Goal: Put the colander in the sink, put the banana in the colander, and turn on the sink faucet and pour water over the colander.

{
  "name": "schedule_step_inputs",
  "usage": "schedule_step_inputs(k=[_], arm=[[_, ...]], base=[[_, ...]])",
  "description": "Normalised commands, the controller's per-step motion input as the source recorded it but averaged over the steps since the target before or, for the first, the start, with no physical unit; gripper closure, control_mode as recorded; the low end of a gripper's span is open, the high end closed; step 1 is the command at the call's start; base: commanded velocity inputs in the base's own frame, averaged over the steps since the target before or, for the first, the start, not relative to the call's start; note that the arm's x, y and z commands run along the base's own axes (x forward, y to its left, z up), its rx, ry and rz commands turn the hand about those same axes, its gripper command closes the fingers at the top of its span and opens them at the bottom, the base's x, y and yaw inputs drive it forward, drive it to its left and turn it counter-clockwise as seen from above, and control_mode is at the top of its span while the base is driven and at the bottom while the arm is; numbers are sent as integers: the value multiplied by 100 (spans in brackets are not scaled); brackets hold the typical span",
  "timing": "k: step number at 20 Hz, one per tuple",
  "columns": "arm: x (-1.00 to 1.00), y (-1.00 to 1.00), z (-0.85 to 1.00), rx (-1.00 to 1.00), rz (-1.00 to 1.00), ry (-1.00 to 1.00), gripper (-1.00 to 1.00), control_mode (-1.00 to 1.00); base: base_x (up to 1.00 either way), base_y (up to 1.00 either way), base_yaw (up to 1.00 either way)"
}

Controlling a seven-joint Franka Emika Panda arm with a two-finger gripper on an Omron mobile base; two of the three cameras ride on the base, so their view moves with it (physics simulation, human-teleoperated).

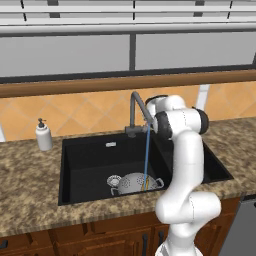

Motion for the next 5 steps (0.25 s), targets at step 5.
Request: schedule_step_inputs(k=[5], arm=[[-17,-77,2,4,-2,0,100,-100]], base=[[0,0,0]])
